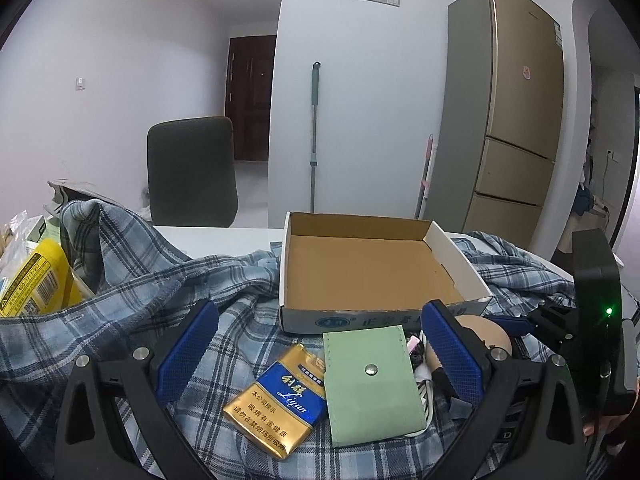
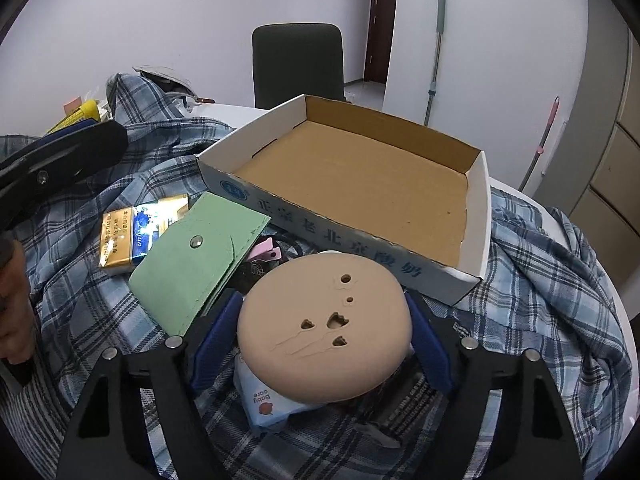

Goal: Organize soft objects
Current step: 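Grasp the beige round disc with the right gripper while the left gripper approaches the green pouch, then lift the beige disc with the right gripper while the left gripper grasps the green pouch, then lower the disc and pouch into the cardboard box and open both grippers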

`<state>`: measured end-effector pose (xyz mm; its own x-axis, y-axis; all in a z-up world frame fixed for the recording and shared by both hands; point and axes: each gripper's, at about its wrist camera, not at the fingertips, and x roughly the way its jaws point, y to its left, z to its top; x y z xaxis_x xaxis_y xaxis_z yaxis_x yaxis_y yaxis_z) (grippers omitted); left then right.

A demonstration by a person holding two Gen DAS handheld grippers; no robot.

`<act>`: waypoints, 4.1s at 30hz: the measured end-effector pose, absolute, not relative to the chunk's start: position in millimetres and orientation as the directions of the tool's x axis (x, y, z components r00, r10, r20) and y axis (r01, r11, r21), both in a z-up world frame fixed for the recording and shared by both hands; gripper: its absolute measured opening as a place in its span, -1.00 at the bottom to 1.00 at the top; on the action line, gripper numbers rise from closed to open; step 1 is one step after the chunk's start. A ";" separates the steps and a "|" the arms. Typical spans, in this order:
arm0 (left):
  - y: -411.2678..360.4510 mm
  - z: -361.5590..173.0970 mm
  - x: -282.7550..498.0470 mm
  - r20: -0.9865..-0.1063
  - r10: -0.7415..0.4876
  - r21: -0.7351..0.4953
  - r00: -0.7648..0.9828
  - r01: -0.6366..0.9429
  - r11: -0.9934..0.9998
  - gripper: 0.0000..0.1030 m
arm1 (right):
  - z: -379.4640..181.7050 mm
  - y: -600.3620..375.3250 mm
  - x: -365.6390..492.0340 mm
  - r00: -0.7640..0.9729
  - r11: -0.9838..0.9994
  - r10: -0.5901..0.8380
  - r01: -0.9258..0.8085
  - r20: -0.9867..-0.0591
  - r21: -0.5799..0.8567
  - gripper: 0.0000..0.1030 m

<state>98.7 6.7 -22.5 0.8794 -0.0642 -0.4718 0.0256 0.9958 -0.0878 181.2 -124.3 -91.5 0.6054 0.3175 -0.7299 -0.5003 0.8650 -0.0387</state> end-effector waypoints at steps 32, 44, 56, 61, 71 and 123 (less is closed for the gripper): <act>-34.2 -77.5 143.1 -0.779 -0.256 -0.173 0.572 0.196 0.965 0.65 | -47.5 -172.6 146.5 0.810 0.950 0.263 -0.313 -0.524 -0.009 0.49; -40.6 -81.7 146.8 -0.781 -0.185 -0.094 0.596 0.181 0.979 0.44 | -50.4 -168.4 146.5 0.809 0.949 0.252 -0.314 -0.531 -0.028 0.49; -45.2 -34.7 97.0 -0.519 -0.216 0.000 0.827 0.252 0.968 0.42 | -35.1 -176.5 128.1 0.865 0.950 0.274 -0.311 -0.420 -0.021 0.50; -47.6 4.0 71.5 -0.388 -0.201 0.036 0.900 0.233 0.972 0.42 | -19.0 -171.5 118.5 0.894 0.951 0.265 -0.305 -0.362 -0.057 0.51; -38.7 85.0 62.2 -0.205 -0.194 0.010 0.959 0.201 0.980 0.42 | 57.1 -174.0 115.2 0.954 0.972 0.192 -0.217 -0.230 -0.089 0.52; -13.7 -20.4 251.2 -0.586 -0.212 -0.161 0.782 0.144 0.976 0.45 | -62.0 -123.2 280.0 0.657 0.977 0.169 -0.209 -0.735 0.037 0.60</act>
